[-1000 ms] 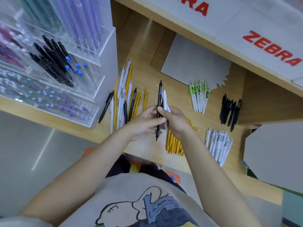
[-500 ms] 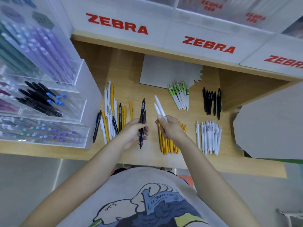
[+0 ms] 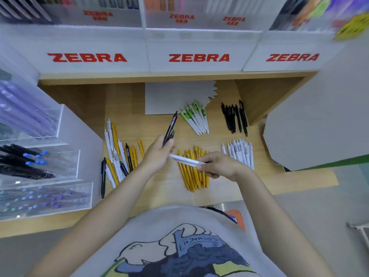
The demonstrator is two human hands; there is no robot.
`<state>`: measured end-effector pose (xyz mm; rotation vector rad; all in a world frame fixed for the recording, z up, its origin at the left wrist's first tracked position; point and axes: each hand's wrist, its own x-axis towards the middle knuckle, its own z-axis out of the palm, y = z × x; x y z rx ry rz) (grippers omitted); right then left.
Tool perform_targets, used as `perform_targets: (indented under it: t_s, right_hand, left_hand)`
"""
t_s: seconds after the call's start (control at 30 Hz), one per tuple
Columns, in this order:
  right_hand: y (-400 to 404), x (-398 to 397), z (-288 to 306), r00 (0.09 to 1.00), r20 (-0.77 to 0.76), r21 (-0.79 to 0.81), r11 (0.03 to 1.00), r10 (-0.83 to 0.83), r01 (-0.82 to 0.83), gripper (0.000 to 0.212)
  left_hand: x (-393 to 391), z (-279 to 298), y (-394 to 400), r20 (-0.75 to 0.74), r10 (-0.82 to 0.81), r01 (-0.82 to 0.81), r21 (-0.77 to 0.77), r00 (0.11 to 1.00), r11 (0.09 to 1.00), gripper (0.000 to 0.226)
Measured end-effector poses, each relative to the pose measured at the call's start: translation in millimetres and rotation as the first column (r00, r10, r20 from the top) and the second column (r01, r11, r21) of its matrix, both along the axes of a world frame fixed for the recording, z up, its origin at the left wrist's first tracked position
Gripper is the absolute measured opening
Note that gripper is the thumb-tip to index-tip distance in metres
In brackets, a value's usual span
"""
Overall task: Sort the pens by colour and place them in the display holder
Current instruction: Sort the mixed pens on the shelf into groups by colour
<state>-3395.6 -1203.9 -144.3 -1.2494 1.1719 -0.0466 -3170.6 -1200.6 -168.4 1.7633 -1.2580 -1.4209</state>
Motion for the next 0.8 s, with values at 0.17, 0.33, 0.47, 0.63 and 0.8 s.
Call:
perform_targets:
  t_s: [0.17, 0.33, 0.47, 0.63, 0.8]
  right_hand:
    - [-9.2, -7.0, -0.7, 0.998, 0.029, 0.038, 0.998, -0.049, 0.048, 0.021]
    - [-12.3, -14.4, -13.5, 0.843, 0.158, 0.11, 0.858, -0.513, 0.502, 0.014]
    - [-10.3, -11.6, -20.3, 0.594, 0.228, 0.271, 0.636, -0.771, 0.722, 0.013]
    - [5.8, -18.2, -28.0, 0.594, 0.235, 0.283, 0.639, -0.77, 0.716, 0.012]
    - [5.4, -70.6, -33.6, 0.657, 0.193, 0.161, 0.684, -0.729, 0.711, 0.013]
  left_hand:
    - [-23.0, 7.7, -0.4, -0.056, -0.355, 0.359, 0.165, 0.933, 0.919, 0.017]
    - [-33.3, -4.5, 12.8, -0.199, -0.211, 0.257, 0.241, 0.957, 0.936, 0.024]
    - [-65.0, -9.2, 17.6, -0.193, 0.008, 0.041, 0.25, 0.981, 0.967, 0.028]
    - [-114.4, -12.5, 16.4, -0.114, 0.102, -0.083, 0.156, 0.988, 0.984, 0.023]
    - [-155.8, -20.6, 11.9, -0.104, 0.071, -0.053, 0.164, 0.992, 0.985, 0.024]
